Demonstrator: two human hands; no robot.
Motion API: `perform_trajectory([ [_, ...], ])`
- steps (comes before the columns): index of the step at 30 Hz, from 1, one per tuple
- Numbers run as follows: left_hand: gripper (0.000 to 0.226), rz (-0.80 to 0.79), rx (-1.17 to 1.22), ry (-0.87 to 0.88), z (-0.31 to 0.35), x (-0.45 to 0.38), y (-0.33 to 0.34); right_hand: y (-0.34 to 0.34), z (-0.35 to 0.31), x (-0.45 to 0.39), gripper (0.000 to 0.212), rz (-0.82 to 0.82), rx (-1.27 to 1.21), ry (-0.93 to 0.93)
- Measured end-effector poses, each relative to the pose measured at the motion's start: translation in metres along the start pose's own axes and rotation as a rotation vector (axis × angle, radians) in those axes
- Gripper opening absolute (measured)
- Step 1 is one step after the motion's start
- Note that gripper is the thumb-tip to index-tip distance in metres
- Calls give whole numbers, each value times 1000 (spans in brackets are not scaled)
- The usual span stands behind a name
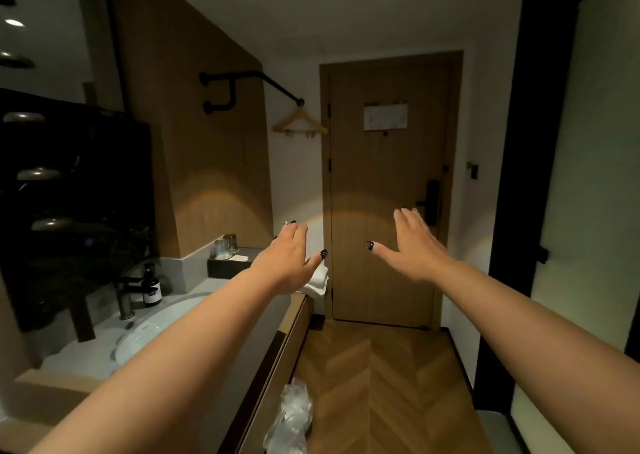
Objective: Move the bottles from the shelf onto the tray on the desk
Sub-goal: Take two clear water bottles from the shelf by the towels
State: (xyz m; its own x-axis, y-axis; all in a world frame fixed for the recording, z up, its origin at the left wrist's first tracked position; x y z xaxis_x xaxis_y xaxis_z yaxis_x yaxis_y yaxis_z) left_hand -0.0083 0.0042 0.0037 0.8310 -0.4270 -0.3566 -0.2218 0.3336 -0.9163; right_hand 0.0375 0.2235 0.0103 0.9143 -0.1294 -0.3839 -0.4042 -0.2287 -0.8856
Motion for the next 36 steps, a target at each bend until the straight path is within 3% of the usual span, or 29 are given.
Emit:
perform_trajectory([
  [12,65,-85,38,-71,-32,-115,65,46,51,-102,87,-4,-9,-43],
  [22,72,-96,26,-160,-56,-251,136,102,120,-238,87,-57,-58,-95],
  [36,71,-80,76,-150,-140,-452,218,212,155,-445,83,-71,-85,-101],
])
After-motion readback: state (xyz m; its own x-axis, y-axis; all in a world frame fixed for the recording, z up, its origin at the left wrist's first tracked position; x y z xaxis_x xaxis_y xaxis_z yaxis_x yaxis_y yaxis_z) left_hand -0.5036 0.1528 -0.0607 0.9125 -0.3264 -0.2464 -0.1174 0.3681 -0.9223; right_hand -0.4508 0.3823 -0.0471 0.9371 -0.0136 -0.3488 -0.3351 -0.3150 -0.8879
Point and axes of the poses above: each hand's wrist, its own x-axis away from the middle knuckle, its own y-axis out of the palm, z = x × y, the point moved 1 cm from there along -x, towards the middle knuckle, and after that the axes turned 1 degree about -z, right-handed, at the moved point
